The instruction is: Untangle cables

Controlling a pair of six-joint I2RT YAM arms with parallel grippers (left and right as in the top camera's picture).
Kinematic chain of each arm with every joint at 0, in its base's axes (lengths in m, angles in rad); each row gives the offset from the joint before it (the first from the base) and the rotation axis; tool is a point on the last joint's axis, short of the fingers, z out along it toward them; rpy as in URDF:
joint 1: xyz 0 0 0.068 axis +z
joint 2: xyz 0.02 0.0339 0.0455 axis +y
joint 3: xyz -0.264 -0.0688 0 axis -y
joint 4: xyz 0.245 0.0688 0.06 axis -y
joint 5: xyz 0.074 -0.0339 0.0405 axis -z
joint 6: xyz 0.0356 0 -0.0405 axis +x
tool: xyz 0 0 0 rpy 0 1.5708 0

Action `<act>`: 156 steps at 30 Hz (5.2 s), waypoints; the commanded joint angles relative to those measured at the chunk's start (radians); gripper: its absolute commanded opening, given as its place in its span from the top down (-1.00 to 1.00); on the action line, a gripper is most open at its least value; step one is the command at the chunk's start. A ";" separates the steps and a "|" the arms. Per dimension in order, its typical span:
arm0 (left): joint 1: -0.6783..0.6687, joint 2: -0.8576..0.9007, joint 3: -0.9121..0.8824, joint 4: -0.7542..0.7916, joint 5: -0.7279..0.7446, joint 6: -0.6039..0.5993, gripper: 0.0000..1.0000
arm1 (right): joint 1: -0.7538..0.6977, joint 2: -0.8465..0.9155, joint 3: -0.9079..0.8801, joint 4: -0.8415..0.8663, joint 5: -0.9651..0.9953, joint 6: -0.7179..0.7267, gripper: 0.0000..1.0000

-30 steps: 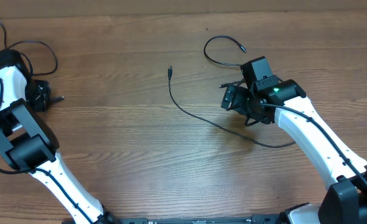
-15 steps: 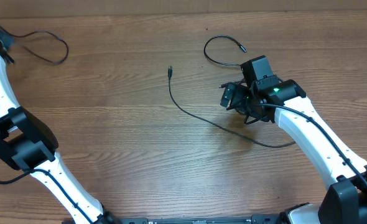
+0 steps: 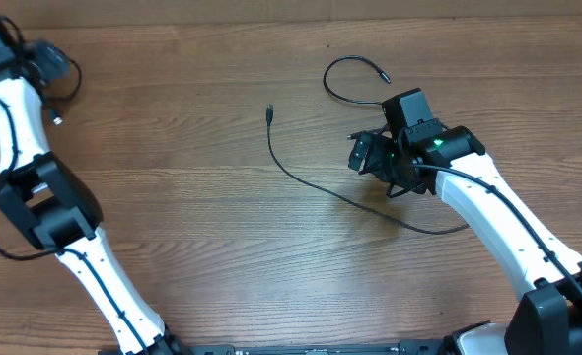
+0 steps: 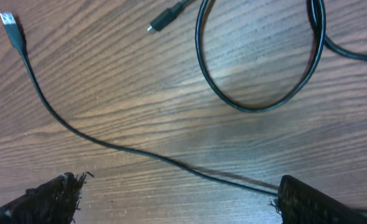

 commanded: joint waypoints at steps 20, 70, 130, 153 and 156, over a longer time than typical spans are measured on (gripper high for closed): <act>-0.353 -0.335 0.010 -0.492 0.479 0.134 -0.99 | -0.039 -0.001 0.031 -0.069 0.001 -0.002 -0.99; -0.958 -0.330 0.010 -0.631 -0.047 -0.212 -1.00 | -0.663 0.017 -0.119 -0.026 0.017 -0.359 -0.43; -1.138 -0.330 -0.003 -0.583 0.468 0.462 -0.82 | -0.480 0.201 -0.026 0.586 -1.146 0.731 0.93; -1.063 -0.337 -0.037 -0.447 0.509 0.224 0.91 | -0.481 0.201 -0.027 0.628 -1.055 0.674 0.24; -0.988 -0.342 0.064 -0.547 0.457 0.229 0.91 | -0.481 0.201 -0.027 0.627 -1.020 0.581 -0.91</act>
